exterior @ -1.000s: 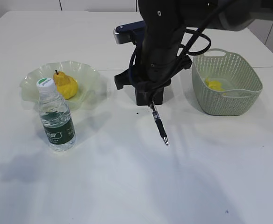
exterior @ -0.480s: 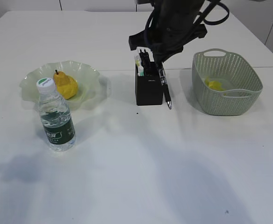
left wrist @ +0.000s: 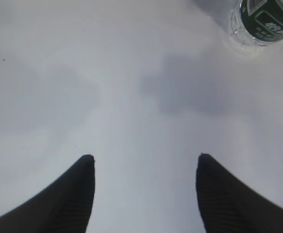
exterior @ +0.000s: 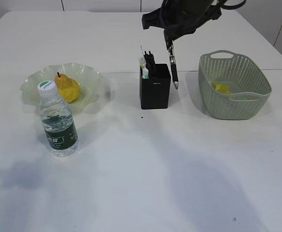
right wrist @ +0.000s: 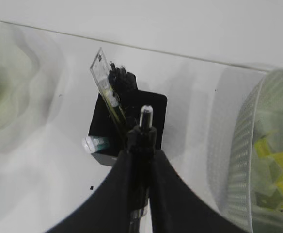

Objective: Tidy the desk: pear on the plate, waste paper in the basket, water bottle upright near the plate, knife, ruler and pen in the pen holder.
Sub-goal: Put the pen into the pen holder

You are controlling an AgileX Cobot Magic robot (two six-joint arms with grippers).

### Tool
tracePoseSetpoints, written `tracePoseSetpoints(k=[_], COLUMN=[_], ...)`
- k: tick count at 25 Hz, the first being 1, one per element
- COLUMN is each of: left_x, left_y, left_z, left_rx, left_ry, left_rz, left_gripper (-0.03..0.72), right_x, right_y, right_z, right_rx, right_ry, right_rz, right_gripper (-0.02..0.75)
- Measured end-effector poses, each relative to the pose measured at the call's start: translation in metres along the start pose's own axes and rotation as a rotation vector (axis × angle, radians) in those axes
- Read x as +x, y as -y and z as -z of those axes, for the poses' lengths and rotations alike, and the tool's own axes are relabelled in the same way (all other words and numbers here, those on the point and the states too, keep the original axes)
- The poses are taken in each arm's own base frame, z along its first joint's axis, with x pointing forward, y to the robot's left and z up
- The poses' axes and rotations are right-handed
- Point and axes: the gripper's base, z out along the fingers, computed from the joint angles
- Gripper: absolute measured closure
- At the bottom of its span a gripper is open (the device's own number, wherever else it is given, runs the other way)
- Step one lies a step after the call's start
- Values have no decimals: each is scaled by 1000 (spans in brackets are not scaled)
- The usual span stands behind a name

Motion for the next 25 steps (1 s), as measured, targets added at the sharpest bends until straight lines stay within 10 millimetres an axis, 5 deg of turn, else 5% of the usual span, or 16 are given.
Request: tracePoseSetpoints(k=[15, 25], left_x=[0, 0], left_y=[0, -1], left_z=[0, 0], left_rx=[0, -6], left_ry=[0, 0], left_rz=[0, -6], left_gripper=[223, 223], right_x=[-27, -21], right_y=[25, 17], right_z=[-4, -42], right_rx=[-21, -53], right_ry=[270, 305], right_rz=[-49, -35], right_gripper=[688, 690])
